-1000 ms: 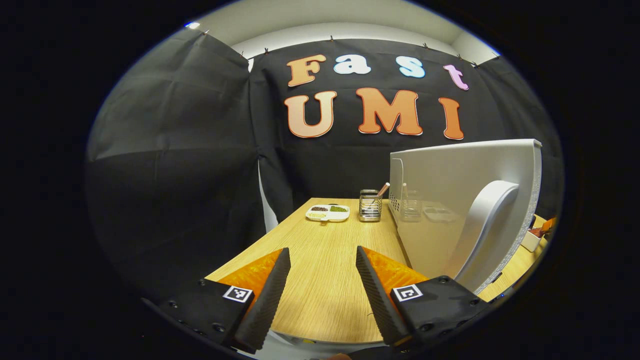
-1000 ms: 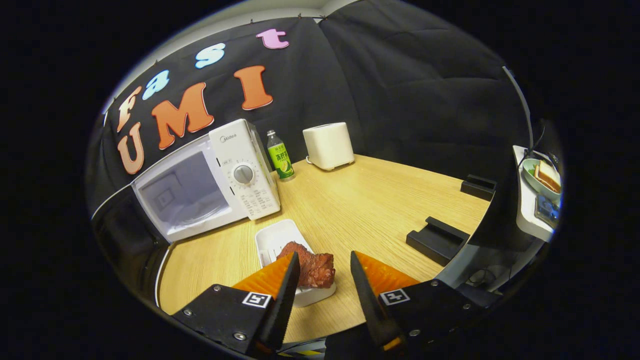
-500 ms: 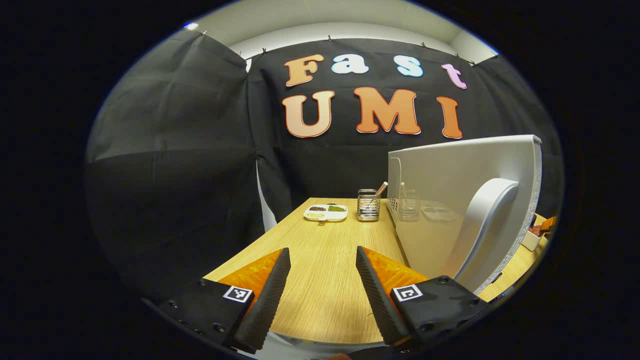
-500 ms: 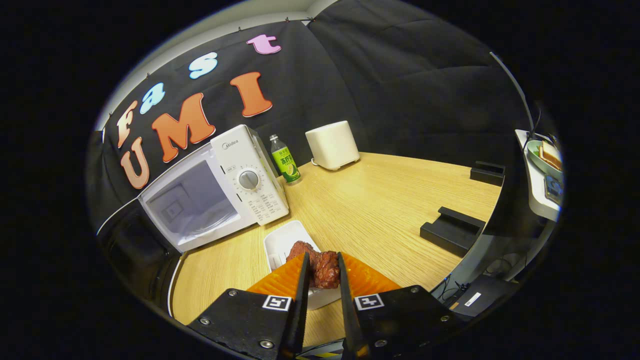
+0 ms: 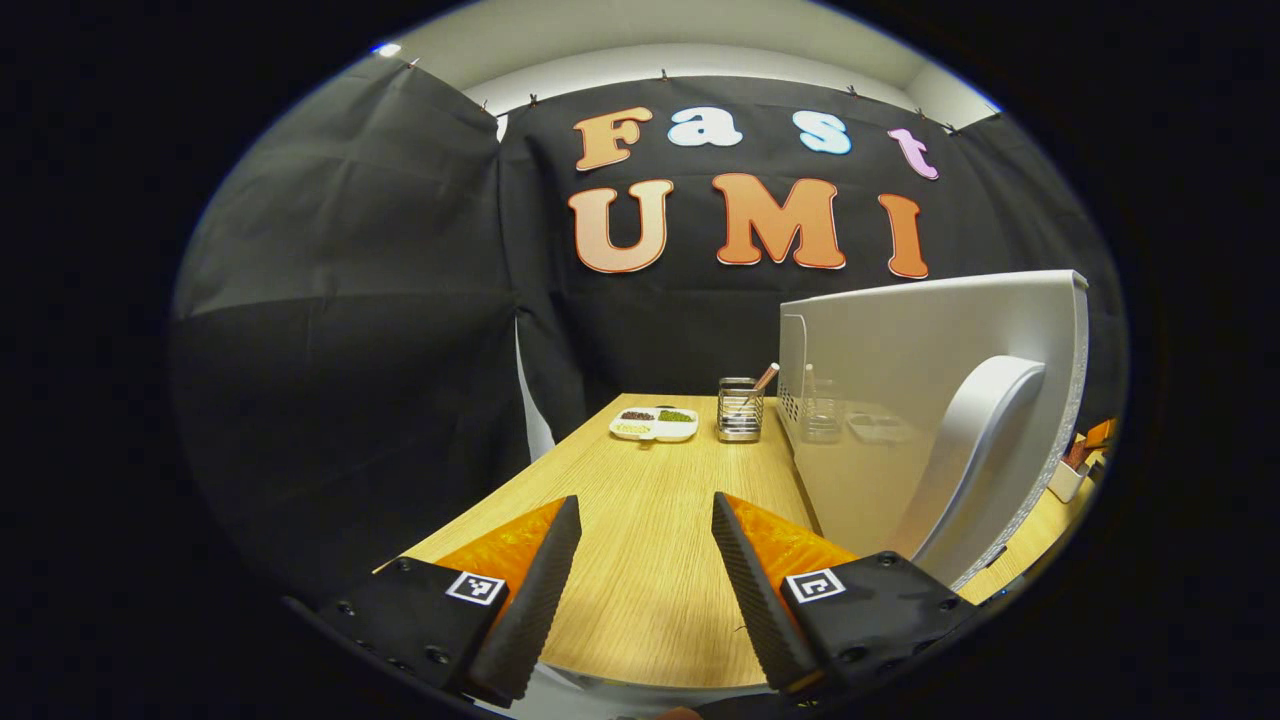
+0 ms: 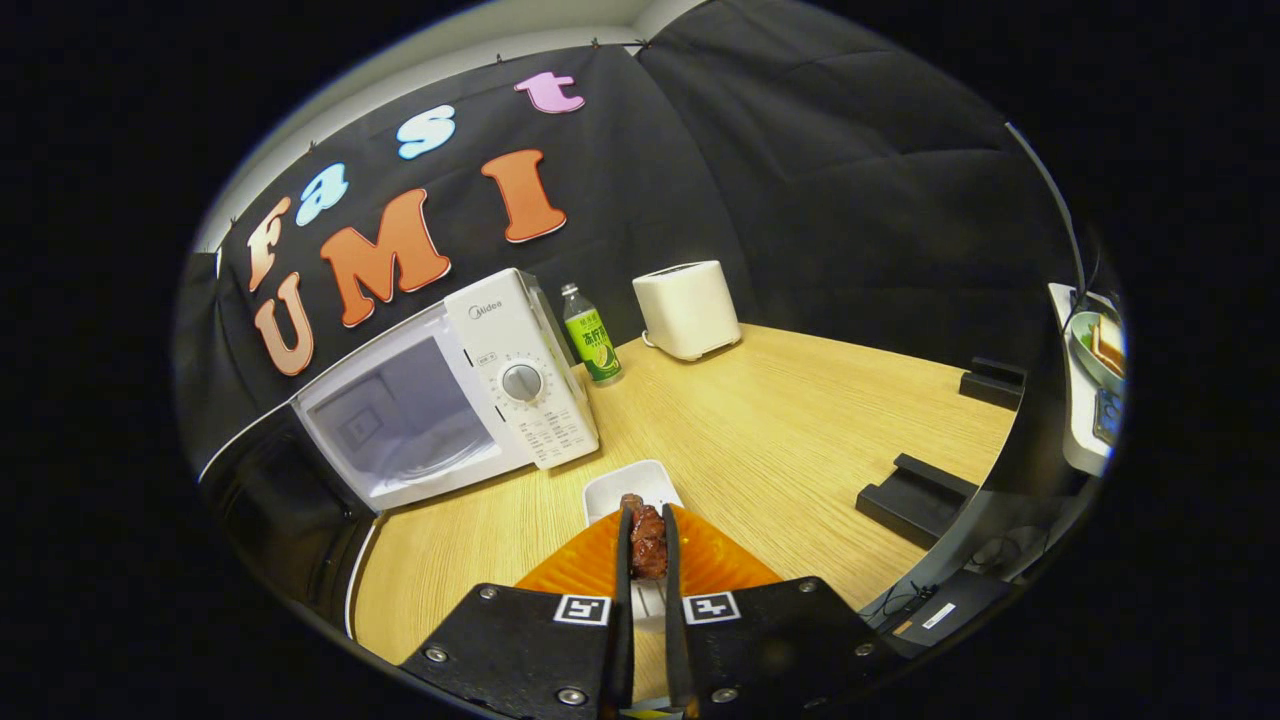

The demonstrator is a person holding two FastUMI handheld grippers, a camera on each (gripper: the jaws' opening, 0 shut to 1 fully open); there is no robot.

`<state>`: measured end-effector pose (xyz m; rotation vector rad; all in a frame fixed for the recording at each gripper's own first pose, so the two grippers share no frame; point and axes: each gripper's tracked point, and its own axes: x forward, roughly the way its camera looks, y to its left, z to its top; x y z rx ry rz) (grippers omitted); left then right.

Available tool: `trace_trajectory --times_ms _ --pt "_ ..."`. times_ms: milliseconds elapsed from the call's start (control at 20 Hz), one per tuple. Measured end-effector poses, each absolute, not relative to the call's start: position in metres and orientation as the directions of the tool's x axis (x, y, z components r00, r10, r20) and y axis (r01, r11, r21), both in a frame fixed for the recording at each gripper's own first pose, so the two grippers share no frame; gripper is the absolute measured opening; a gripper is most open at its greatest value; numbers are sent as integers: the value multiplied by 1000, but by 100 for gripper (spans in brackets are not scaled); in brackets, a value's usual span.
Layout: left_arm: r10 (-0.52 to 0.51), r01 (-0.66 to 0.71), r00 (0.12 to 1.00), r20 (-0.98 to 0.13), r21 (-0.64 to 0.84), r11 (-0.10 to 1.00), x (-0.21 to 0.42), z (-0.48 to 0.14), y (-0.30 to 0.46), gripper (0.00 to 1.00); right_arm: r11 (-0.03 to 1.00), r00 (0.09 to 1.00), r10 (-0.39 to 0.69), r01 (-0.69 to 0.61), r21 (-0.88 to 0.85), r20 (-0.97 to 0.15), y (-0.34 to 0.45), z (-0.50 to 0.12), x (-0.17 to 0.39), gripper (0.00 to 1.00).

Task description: Open the microwave oven with the left hand, put the food in, and close the microwave oven.

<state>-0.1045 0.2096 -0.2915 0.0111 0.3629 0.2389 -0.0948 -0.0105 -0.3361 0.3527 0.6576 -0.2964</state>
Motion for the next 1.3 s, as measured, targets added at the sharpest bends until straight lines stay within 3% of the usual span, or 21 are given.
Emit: trace_trajectory --times_ms 250,700,800,850,1050,1300 --pt "237 -234 908 -344 52 971 -104 -288 209 84 912 750 -125 344 222 -649 -6 -335 -90 8" --pt "235 -231 909 -345 52 972 -99 -288 208 83 836 778 -112 410 365 -618 -24 -307 -83 6" --pt "237 -229 911 -337 64 971 -98 -284 207 87 858 789 -107 381 344 -605 -18 -295 -78 6" --pt "238 -228 912 -333 70 971 -98 -284 207 83 876 798 -105 357 325 -594 -12 -288 -75 6" --pt "243 -228 914 -326 84 970 -99 -281 209 87 923 826 -64 262 282 -559 20 -266 -57 6" --pt "268 -243 913 -307 118 963 -102 -273 218 84 958 849 -19 166 232 -528 58 -250 -31 6"
